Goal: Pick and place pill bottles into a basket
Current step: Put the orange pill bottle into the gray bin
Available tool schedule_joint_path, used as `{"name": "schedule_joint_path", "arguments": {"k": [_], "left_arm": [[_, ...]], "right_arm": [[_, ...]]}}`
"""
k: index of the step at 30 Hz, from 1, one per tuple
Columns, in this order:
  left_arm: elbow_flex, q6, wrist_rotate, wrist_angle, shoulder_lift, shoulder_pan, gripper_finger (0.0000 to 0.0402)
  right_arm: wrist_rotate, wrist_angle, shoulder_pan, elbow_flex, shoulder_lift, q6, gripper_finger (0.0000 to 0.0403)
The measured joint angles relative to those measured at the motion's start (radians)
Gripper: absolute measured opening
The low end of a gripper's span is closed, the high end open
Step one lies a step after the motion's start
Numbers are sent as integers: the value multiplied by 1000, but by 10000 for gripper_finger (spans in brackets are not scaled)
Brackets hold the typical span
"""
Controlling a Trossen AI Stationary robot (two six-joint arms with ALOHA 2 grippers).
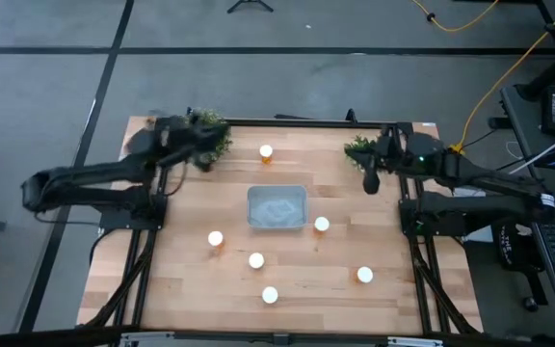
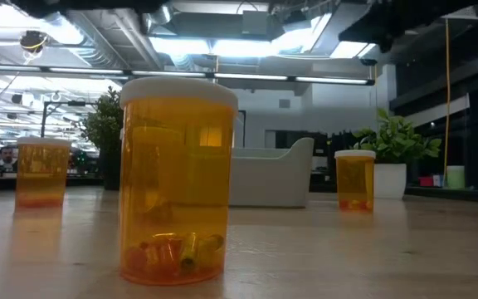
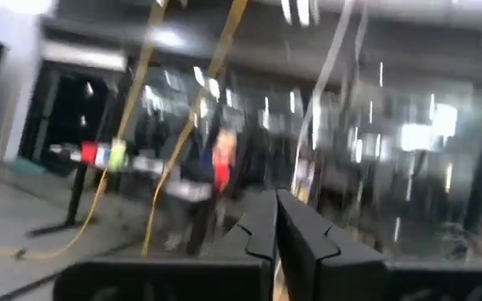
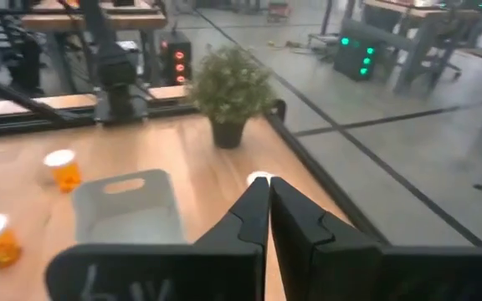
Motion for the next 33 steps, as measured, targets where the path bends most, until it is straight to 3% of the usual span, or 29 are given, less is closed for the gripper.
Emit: {"name": "schedule_joint_path", "arguments": {"k": [4,8,16,23,27,33], "left_arm": [[204,163,94,-313,220,20,16],[325,250,155,-535,366,41,51],[401,336,400,-574,498,169,166],[429,257,413,-790,581,294,289],[442,307,404,-850,611,317,355],[457,360,332,-852,662,308,398]], "right_arm": [[-11,-6,-34,3,28,20,19],[-74,-1,-39,3,10,39,19],[-80,-35,-39,3,-76,64,19],[-77,-87,-40,3,-132,-2,19],[-77,-105,-48,3,-139,-45,19],[-77,-118,-76,3,-139,-71,19]]}}
